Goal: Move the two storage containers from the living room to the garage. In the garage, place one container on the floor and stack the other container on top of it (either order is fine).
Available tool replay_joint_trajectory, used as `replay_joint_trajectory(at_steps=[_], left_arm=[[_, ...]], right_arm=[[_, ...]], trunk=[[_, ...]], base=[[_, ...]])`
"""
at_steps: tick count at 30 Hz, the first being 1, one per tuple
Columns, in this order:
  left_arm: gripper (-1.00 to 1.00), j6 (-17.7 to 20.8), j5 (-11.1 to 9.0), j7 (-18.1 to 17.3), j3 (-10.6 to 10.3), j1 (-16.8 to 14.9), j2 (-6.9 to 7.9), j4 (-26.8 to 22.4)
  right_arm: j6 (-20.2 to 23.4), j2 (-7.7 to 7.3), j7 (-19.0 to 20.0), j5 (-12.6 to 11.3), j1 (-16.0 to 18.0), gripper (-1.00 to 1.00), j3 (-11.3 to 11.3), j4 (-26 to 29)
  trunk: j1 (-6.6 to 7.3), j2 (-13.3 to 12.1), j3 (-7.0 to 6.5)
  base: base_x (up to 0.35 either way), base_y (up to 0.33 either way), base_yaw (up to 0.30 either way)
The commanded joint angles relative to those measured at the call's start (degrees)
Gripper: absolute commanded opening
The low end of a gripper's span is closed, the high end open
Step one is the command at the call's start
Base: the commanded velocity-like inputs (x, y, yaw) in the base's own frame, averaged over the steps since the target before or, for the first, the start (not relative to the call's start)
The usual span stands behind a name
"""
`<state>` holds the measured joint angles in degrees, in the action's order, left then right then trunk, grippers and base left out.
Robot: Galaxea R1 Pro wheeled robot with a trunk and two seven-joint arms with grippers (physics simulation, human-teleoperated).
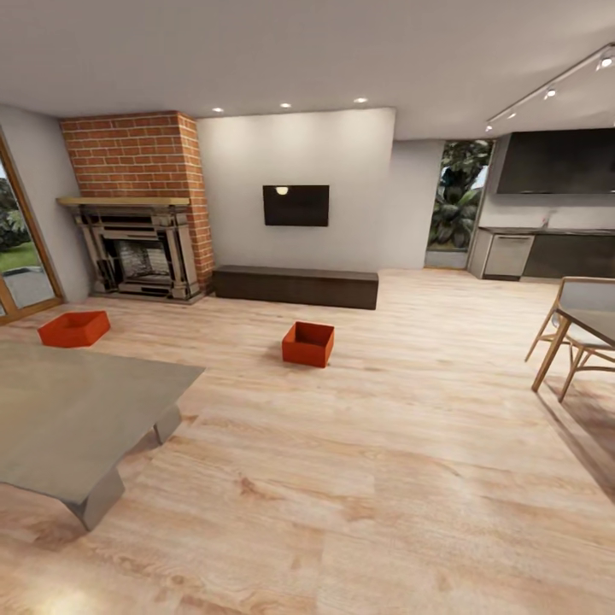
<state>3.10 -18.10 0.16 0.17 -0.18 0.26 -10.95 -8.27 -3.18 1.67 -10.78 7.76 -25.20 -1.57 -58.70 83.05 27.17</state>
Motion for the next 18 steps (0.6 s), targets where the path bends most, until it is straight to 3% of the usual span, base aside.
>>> replay_joint_trajectory(at_steps=[1,18], left_arm=[[1.0,0.33,-0.36,0.02,0.01,0.0,0.01,-0.12],[1.0,0.31,-0.41,0.02,0.01,0.0,0.01,-0.12]], right_arm=[[-0.34,0.01,0.17,-0.6,0.07,1.0,-0.46,-0.17],[-0.43,0.03,0.17,-0.63,0.07,1.0,-0.4,-0.18]], trunk=[[-0.03,0.03,0.06],[-0.03,0.03,0.06]], base=[[0.322,0.0,0.0],[0.322,0.0,0.0]])
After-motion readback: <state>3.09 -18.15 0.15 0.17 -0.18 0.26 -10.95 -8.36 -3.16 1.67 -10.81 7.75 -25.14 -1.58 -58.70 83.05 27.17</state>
